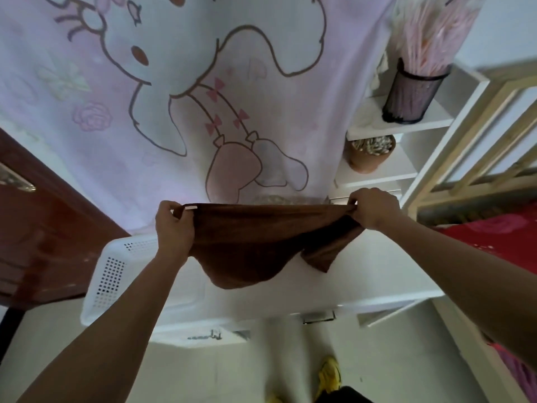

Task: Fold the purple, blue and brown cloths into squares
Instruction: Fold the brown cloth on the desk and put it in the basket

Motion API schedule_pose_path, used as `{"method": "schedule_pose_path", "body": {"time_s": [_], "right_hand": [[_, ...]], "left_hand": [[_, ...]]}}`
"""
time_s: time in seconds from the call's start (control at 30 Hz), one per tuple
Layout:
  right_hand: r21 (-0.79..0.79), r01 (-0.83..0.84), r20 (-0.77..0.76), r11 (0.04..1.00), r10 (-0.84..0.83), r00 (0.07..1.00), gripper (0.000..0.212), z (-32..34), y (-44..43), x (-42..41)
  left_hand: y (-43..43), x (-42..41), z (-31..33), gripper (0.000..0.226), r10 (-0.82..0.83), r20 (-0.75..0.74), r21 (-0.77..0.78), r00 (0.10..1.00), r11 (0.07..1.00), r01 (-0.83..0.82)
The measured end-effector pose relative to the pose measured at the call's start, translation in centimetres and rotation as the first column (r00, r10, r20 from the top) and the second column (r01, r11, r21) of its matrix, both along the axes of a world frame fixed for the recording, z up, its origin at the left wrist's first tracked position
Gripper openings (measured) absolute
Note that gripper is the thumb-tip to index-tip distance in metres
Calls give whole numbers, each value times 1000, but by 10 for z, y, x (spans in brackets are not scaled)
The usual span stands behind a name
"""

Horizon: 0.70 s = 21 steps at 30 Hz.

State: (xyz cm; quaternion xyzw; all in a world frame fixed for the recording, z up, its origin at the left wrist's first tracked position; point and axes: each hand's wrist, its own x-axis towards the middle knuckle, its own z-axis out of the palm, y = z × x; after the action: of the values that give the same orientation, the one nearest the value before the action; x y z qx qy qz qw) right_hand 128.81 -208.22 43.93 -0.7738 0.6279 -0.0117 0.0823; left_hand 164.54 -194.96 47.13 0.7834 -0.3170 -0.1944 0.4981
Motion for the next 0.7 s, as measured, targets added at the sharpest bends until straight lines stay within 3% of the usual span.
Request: {"method": "schedule_pose_path", "body": {"time_s": [0.1,0.2,0.37,0.47,0.57,0.7], "right_hand": [[-68,92,-37,993,-94,995,24,14,13,-8],[-141,156,32,978,-153,988,22,26,30,-20],[-260,292,443,920,-154,883,18,49,57,-22],[-309,351,576,884,-120,808,19,66,64,-23],[-305,382,623,872,-121,773,21,77,63,-25],[-262,372,536,891,-186,824,26,65,49,-30]], "left_hand": [[7,16,1,10,41,-4,27,999,999,-40],[16,26,-1,19,72,21,55,997,996,-73],[26,32,0,27,82,35,73,996,994,-85],[27,33,2,29,95,32,73,995,993,-98],[26,33,4,32,134,12,104,991,985,-135],[16,37,-9,29,112,48,179,993,977,-119]]}}
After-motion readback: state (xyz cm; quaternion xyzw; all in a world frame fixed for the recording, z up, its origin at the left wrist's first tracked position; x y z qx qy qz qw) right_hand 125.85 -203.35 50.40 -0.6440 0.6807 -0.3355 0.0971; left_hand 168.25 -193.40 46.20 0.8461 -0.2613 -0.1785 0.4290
